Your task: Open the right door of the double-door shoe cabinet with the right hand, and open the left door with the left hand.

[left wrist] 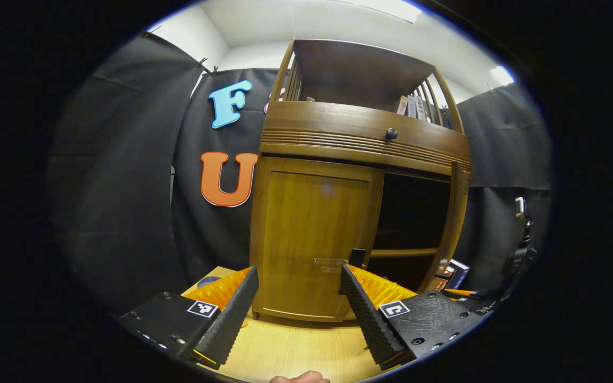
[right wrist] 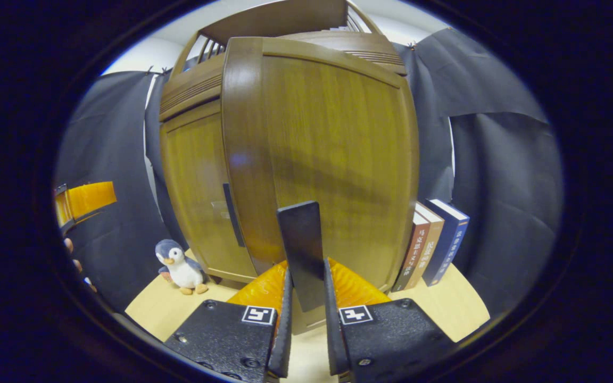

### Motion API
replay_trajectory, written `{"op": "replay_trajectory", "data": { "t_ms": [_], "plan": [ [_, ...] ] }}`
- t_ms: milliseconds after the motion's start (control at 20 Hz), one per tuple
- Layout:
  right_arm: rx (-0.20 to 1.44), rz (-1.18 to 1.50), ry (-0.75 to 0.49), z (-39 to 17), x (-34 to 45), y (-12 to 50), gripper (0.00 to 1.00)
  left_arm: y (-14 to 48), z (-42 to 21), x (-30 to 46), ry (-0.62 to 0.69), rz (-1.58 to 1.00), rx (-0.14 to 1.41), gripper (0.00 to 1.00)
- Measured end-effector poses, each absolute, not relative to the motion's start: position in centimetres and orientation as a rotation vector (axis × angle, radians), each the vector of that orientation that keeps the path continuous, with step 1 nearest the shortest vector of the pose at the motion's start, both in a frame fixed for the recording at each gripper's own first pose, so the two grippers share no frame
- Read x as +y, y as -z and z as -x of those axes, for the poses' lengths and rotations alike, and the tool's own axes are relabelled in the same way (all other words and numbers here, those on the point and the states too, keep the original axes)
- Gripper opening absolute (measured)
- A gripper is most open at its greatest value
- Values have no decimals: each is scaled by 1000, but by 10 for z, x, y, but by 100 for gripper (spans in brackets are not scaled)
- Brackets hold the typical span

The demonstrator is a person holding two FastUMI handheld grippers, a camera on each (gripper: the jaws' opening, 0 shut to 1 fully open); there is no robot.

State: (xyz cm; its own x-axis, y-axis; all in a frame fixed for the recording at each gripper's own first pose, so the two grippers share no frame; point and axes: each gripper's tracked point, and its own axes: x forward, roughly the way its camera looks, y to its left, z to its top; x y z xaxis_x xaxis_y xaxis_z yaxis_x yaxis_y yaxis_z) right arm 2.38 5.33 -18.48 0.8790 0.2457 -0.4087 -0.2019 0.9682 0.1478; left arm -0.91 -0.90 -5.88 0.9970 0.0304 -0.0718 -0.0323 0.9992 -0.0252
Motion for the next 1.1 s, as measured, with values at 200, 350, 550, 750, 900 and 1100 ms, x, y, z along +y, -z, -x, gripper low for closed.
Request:
{"op": "replay_trajectory", "data": {
  "t_ms": [200, 350, 550, 750, 900, 1100],
  "plan": [
    [448, -97, -226, -12, 36, 185, 31, 60, 4, -35, 11, 17, 76, 94],
    [467, -109, -201, -2, 23, 184, 30, 60, 3, -46, 28, 9, 73, 94],
    [524, -129, -172, 12, 2, 196, 28, 64, 1, -65, 58, 12, 89, 94],
    [521, -141, -137, 24, -15, 200, 21, 66, -3, -81, 87, 1, 92, 94],
    [517, -145, -114, 29, -28, 198, 18, 68, -5, -92, 105, -1, 97, 94],
    [501, -141, -53, 32, -51, 198, 14, 71, -7, -104, 126, 1, 106, 94]
  ]
}}
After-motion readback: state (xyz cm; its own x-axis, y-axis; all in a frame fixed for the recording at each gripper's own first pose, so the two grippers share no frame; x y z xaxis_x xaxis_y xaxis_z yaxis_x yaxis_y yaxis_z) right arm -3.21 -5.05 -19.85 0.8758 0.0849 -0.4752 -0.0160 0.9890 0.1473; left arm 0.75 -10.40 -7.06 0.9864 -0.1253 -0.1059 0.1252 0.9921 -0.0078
